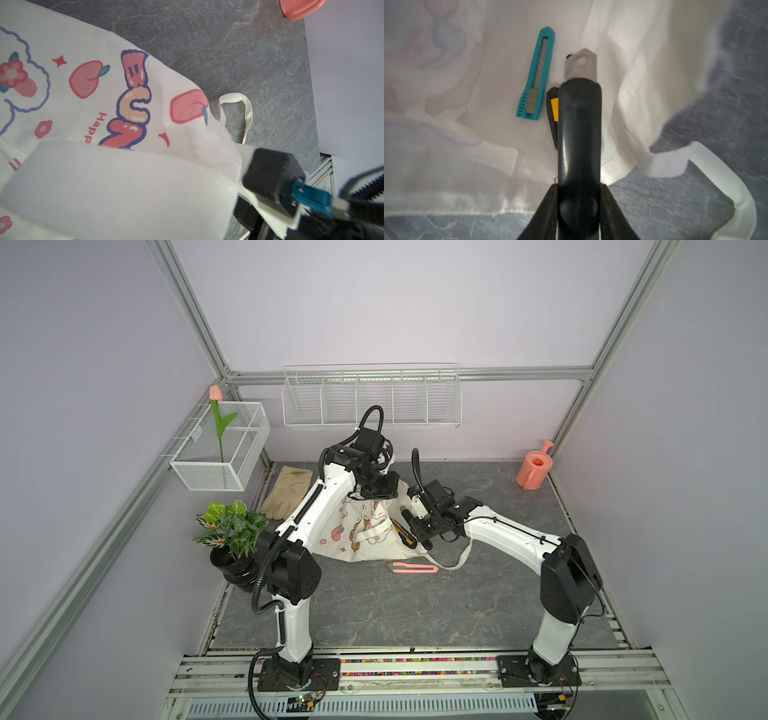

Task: Place the art knife into the pouch
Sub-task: Place the utility knife in the pouch.

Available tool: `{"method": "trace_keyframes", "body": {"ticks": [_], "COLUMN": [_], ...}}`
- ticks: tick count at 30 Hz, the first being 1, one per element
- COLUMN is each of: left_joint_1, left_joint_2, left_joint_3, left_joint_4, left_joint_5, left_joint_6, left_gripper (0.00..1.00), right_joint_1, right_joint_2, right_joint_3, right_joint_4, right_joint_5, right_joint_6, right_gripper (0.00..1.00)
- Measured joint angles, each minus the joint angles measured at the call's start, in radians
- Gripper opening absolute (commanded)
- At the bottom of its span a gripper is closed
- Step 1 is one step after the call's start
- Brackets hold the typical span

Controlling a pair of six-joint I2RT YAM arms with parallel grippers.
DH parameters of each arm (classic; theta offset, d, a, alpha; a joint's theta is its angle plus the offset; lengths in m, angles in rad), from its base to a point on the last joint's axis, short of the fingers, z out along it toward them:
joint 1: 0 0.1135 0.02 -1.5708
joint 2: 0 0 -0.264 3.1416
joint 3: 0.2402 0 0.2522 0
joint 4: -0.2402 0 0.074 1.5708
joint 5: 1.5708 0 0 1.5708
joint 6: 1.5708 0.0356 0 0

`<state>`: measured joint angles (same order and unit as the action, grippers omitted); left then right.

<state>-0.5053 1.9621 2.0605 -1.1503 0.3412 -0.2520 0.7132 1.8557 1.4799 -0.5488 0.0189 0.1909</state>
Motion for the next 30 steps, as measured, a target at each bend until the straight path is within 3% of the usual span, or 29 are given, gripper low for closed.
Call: {"method": "trace_keyframes", "body": {"ticks": [11, 30], "left_joint_1": [-0.019, -0.025], "left_joint_2": [0.0, 0.009], "left_joint_3": [0.019, 0.042], "left_joint_4": [-0.01, -0.036], "left_joint_5": [-0.004, -0.005], "left_joint_6": [-0.001, -0.002], "left_gripper": [0.0, 0.0], "right_joint_1": [-0.022, -0.027], "right_joint_2": [0.129, 0.141], "right_joint_3": [0.119, 0.013], "right_joint_4": [0.041, 0.29], "right_joint_5": [-0.069, -0.188], "right_joint_6": [0.049, 0.218], "right_gripper": [0.33, 0.35]}}
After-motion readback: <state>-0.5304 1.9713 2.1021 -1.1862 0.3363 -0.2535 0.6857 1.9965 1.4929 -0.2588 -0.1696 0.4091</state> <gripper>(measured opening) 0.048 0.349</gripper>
